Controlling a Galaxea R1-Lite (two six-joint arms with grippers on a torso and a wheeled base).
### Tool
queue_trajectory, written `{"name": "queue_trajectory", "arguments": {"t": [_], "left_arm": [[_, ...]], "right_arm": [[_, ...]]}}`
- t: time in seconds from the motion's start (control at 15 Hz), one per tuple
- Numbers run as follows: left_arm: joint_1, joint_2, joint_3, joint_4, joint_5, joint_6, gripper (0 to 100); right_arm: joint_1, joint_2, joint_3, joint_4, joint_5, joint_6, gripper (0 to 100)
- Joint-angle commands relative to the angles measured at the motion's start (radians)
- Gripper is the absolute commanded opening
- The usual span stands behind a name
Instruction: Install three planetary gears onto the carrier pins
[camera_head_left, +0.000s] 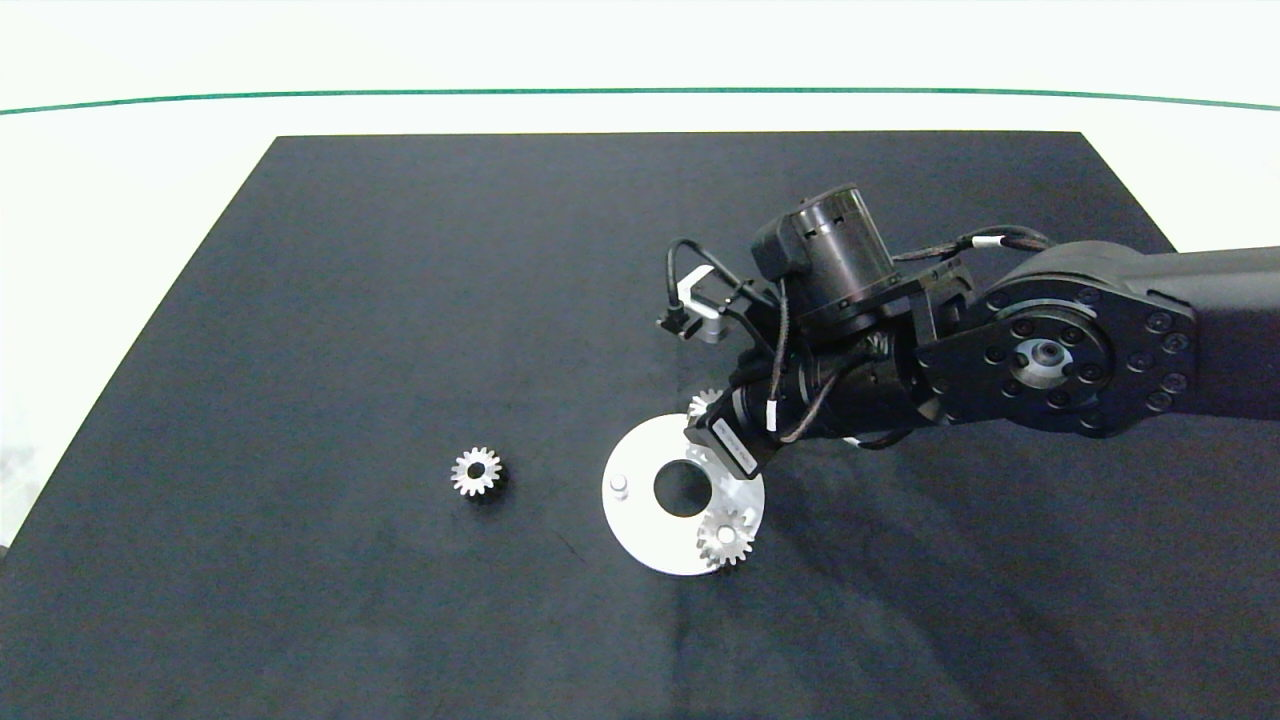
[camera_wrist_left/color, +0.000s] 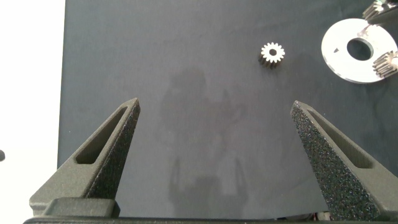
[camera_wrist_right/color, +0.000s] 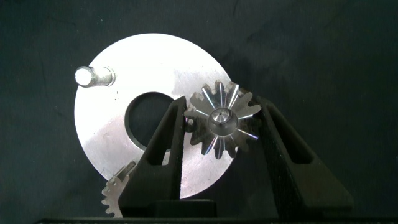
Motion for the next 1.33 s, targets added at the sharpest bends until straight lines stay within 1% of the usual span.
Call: {"name": "queue_trajectory", "arguments": {"t": [0.07,0.4,0.47,0.93,1.07,1.2,1.33], "left_arm": [[0.0,0.009,0.0,-0.005,0.0,0.0,100],[0.0,0.009,0.0,-0.012,0.0,0.0,100],[0.0,0.007,0.0,-0.012,0.0,0.0,100],[0.0,0.009,0.0,-0.012,0.0,0.0,100],[0.0,0.009,0.003,-0.01,0.0,0.0,100],[0.0,0.006,0.003,-0.01,0.0,-0.001,100],[0.0,0.003,0.008,-0.01,0.003,-0.004,100]], "right_arm": [[0.001,0.003,0.004,0.002,-0.001,-0.002,19],[-0.001,0.009,0.002,0.0,-0.002,-0.002,19],[-0.001,0.011,0.004,0.0,-0.004,-0.002,100],[-0.001,0.014,0.004,0.0,-0.004,-0.002,100],[0.001,-0.006,0.021,0.002,-0.001,-0.001,100],[0.001,-0.109,0.065,0.003,0.005,0.003,100],[-0.006,-0.262,0.166,0.002,0.005,0.009,100]]}}
